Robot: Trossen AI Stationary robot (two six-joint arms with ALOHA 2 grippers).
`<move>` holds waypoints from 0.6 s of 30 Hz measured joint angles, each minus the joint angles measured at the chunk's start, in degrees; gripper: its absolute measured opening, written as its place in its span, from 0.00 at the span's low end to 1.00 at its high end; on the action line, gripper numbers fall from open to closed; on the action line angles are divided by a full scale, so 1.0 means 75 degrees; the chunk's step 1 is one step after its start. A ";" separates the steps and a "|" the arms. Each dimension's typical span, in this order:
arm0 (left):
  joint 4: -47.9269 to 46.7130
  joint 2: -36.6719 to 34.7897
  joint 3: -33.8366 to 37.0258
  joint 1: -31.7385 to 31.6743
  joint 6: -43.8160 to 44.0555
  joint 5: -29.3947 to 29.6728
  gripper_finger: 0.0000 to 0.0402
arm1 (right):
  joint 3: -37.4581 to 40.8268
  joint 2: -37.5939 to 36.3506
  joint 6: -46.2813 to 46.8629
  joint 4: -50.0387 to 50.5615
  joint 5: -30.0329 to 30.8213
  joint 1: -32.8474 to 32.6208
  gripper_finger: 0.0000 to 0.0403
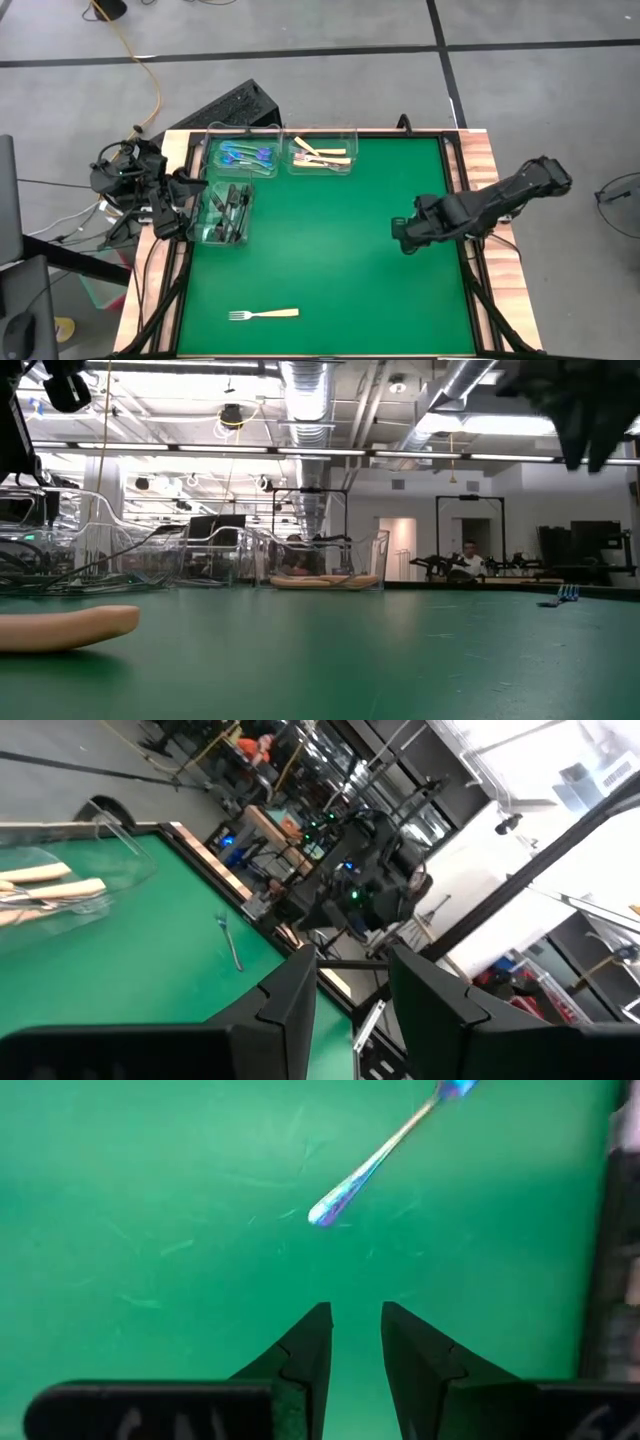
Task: Sort silverware by color (type)
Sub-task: Put the iridescent fork into the top left transparent bin
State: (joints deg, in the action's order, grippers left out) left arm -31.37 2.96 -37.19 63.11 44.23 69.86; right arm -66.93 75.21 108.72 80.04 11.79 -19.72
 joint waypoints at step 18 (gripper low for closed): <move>-0.0006 0.0000 0.0000 0.0001 -0.0008 0.1086 0.28 | 0.2888 -0.0494 -0.0073 -0.1817 0.0037 0.1759 0.42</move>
State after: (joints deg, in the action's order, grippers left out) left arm -31.42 2.96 -37.19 63.12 44.17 78.01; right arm -45.27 71.50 108.17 66.42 12.07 -6.53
